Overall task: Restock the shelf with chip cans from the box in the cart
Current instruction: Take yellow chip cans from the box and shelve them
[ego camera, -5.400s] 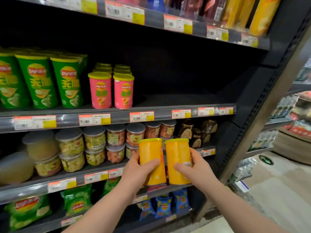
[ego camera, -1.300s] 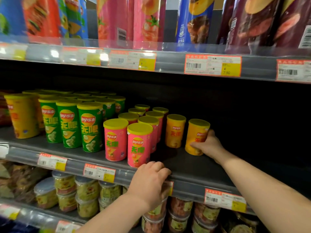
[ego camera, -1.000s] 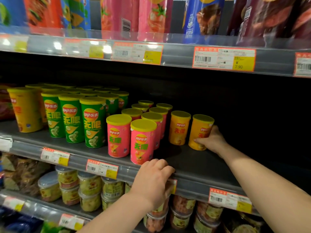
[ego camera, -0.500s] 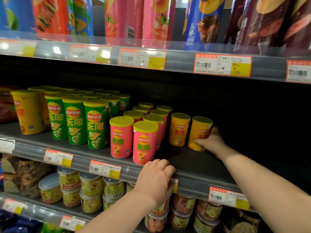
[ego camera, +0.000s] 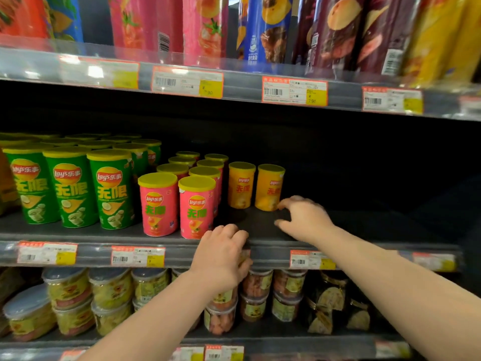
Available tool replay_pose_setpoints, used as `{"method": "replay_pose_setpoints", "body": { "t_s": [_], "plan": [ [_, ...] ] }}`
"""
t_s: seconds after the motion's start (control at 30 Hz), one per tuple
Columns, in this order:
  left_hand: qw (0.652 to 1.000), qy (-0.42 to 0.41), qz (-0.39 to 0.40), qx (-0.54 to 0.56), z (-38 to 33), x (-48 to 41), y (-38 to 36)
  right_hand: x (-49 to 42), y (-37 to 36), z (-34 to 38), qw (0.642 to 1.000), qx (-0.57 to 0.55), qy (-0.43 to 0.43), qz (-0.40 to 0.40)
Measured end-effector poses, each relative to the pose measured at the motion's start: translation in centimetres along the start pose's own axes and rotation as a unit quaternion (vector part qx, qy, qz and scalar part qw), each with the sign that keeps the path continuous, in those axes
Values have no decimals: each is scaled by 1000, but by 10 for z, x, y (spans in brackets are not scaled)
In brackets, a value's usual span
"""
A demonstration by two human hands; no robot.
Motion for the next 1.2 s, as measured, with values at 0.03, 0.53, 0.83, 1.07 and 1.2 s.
{"method": "replay_pose_setpoints", "body": {
  "t_s": [0.03,0.53,0.83,1.07,1.2],
  "plan": [
    [1000,-13,-16,8,-1,2,3,9,2,3,1000,4,5,-5],
    [993,-96,65,7,-15,82,-16,133,-50,40,1000,18,-11,0],
    [985,-99,143,11,-9,138,-50,180,-106,58,996,7,-41,75],
    [980,-48,194,-8,-5,174,-59,200,-130,70,991,0,1,131],
    [971,-10,237,-2,-14,199,-63,219,-136,71,986,-5,22,164]
  ]
}}
Point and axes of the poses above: each hand's wrist, its own x-axis away from the middle knuckle, its own y-axis out of the back of the hand, z = x × y, the point moved 7 cm from there along -x, towards the middle knuckle, and after that the axes turned 13 degrees about -x, right-handed, at the moved point
